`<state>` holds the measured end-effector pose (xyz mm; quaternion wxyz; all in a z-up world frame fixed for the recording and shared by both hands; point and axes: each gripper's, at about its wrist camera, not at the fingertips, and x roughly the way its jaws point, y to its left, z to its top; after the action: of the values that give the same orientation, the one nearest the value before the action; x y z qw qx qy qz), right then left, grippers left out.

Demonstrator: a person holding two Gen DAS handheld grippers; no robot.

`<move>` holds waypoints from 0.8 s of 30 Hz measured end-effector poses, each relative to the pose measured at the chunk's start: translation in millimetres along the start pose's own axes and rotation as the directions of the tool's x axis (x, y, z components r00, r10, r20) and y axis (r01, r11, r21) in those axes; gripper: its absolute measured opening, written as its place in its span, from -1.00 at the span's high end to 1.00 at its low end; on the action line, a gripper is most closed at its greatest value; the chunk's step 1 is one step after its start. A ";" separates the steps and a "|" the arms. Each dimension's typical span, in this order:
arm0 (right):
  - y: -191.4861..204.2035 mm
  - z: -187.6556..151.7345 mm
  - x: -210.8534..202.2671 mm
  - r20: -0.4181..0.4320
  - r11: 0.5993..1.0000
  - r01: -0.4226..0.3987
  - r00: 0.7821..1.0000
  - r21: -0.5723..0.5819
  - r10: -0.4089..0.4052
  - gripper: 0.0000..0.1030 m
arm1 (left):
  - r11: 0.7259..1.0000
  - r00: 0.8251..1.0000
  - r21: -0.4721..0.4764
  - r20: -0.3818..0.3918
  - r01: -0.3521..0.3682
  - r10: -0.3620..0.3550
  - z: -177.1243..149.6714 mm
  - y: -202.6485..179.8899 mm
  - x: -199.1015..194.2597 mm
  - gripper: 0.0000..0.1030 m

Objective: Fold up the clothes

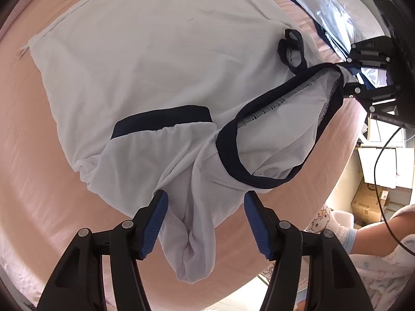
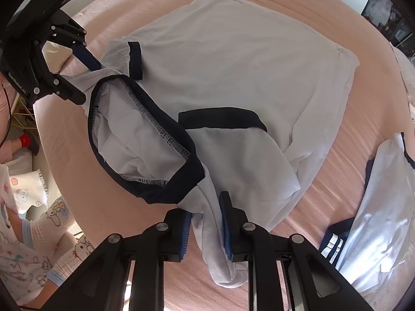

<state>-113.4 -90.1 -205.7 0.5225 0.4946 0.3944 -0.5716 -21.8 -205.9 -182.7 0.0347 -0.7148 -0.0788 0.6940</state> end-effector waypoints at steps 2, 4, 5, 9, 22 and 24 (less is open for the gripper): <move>3.3 -0.8 -0.3 0.004 1.000 0.021 1.000 -0.011 -0.021 0.72 | 0.998 0.998 0.002 0.006 -0.055 0.055 -3.1 -3.7 9.1 -0.13; 7.0 -1.8 0.9 0.002 0.999 0.032 0.999 -0.015 -0.032 0.79 | 0.995 0.995 0.018 0.037 -0.097 0.096 -6.0 -8.6 7.8 -0.09; 8.7 -2.5 1.4 0.001 0.999 0.037 0.999 -0.014 -0.037 0.80 | 0.993 0.992 0.027 0.054 -0.118 0.116 -7.5 -11.1 6.9 0.06; 9.0 -6.3 -2.6 0.013 1.000 0.024 1.000 0.012 -0.024 0.87 | 0.990 0.986 0.054 0.109 -0.131 0.124 -12.0 -13.8 -2.2 0.63; 4.7 2.6 -28.6 0.086 0.998 0.062 0.994 0.032 -0.065 0.88 | 0.998 0.976 -0.030 0.210 -0.055 0.060 0.1 38.0 -36.4 0.81; 11.0 9.0 -32.1 0.100 0.995 0.094 0.990 0.028 -0.097 0.88 | 0.998 0.980 -0.047 0.189 -0.050 0.058 6.1 46.5 -32.5 0.81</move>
<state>-105.1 -93.7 -171.7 0.5082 0.4516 0.3840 -0.6248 -25.7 -257.3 -158.3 -0.0069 -0.6477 -0.0771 0.7579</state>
